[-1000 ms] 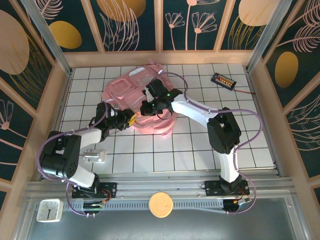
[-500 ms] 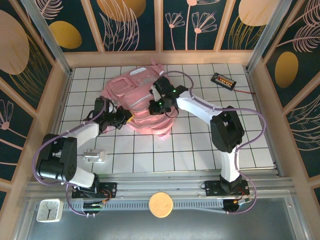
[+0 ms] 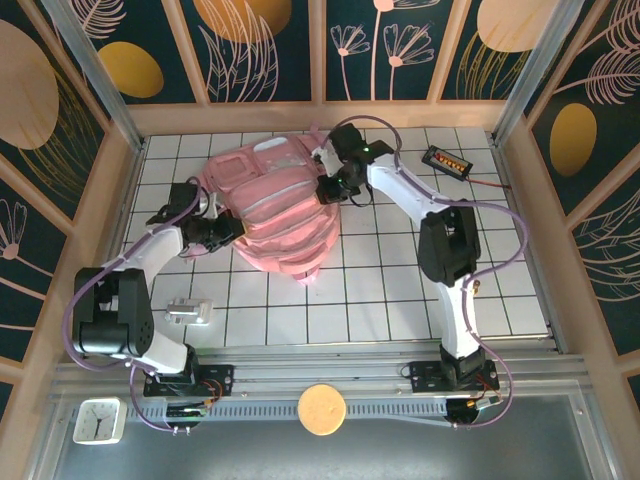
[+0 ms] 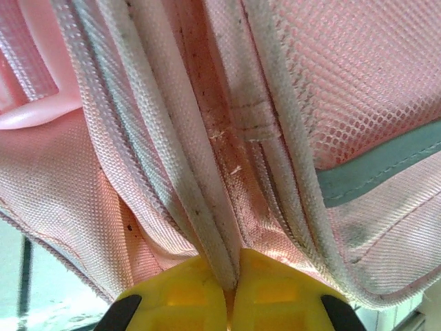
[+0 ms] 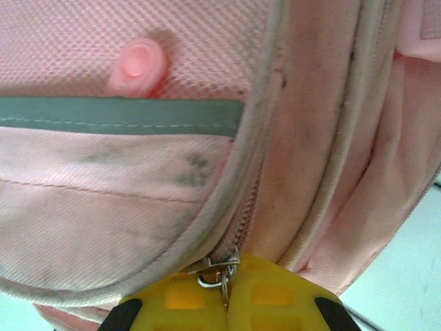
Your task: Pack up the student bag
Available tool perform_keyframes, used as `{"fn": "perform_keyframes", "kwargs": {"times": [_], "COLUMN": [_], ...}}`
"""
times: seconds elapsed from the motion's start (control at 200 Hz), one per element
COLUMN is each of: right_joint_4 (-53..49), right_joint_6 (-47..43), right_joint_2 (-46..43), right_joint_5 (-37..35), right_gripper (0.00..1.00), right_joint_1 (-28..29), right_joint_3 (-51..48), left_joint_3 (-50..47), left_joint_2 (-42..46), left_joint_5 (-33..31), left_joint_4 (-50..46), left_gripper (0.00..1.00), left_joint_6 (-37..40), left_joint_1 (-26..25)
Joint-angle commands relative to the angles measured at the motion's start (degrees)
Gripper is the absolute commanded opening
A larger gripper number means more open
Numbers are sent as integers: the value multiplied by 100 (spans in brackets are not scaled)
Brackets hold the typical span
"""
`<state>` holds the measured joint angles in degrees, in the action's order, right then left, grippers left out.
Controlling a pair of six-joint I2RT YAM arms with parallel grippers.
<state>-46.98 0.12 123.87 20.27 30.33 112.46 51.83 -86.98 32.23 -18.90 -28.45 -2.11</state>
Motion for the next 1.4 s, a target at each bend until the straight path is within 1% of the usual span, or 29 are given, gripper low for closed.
{"fn": "perform_keyframes", "kwargs": {"times": [0.0, 0.06, 0.13, 0.155, 0.245, 0.335, 0.355, 0.375, 0.4, 0.485, 0.55, 0.615, 0.691, 0.761, 0.801, 0.841, 0.931, 0.971, 1.011, 1.141, 1.281, 1.396], "right_joint_4": [172, 1, 40, 111, 620, 1215, 1371, 1504, 1663, 2144, 2387, 2605, 2770, 2813, 2763, 2709, 2651, 2659, 2659, 2578, 2588, 2620], "right_joint_6": [-241, -179, -73, -32, 239, 789, 914, 1055, 1236, 1817, 2211, 2546, 2773, 2835, 2813, 2780, 2741, 2739, 2739, 2680, 2668, 2669], "right_joint_2": [343, 465, 321, 203, -416, -1043, -1167, -1275, -1397, -1614, -1597, -1520, -1405, -1329, -1271, -1231, -1190, -1189, -1190, -1181, -1199, -1207], "right_joint_5": [-617, -293, -30, 20, 138, 458, 524, 573, 626, 806, 848, 886, 1002, 1018, 1038, 1062, 1088, 1100, 1110, 1060, 1001, 966], "right_gripper": [0, 0, 0, 0, 0, 0, 0, 0, 0, 0, 0, 0, 0, 0, 0, 0, 0, 0, 0, 0, 0, 0], "right_joint_1": [-657, -630, -513, -445, -165, 69, 210, 293, 407, 779, 973, 1066, 1072, 1067, 1071, 1076, 1076, 1089, 1093, 1141, 1184, 1234], "right_joint_3": [908, 1152, 877, 653, -506, -1693, -1932, -2149, -2383, -2931, -3059, -3031, -2883, -2717, -2609, -2518, -2440, -2432, -2428, -2358, -2391, -2431], "left_joint_3": [104, 235, 351, 359, 867, 1355, 1479, 1614, 1783, 2280, 2428, 2236, 1783, 1223, 874, 485, -490, -772, -909, -856, -1009, -945], "left_joint_2": [-220, -286, -381, -425, -652, -977, -1064, -1083, -1320, -1673, -1734, -1521, -1159, -635, -412, -194, 223, 337, 406, 376, 181, 11], "left_joint_5": [-936, -1013, -1001, -1011, -1084, -1125, -1133, -1140, -1121, -956, -782, -721, -685, -406, -168, 179, 911, 1055, 1116, 1170, 1176, 1078], "left_joint_4": [-1212, -1244, -1184, -1153, -1075, -1016, -1017, -1016, -1027, -1099, -1148, -1102, -1076, -902, -715, -329, 1108, 1679, 2039, 2250, 2790, 2969], "left_gripper": [0, 0, 0, 0, 0, 0, 0, 2, 6, 30, 41, 49, 58, 64, 64, 65, 64, 64, 63, 62, 60, 58], "left_joint_6": [719, 744, 704, 677, 608, 587, 587, 586, 591, 531, 461, 367, 286, 59, -206, -612, -1912, -2420, -2742, -3042, -3487, -3622], "left_joint_1": [339, 401, 469, 487, 535, 549, 555, 559, 562, 562, 562, 561, 577, 580, 580, 580, 579, 570, 550, 378, 190, -51]}}
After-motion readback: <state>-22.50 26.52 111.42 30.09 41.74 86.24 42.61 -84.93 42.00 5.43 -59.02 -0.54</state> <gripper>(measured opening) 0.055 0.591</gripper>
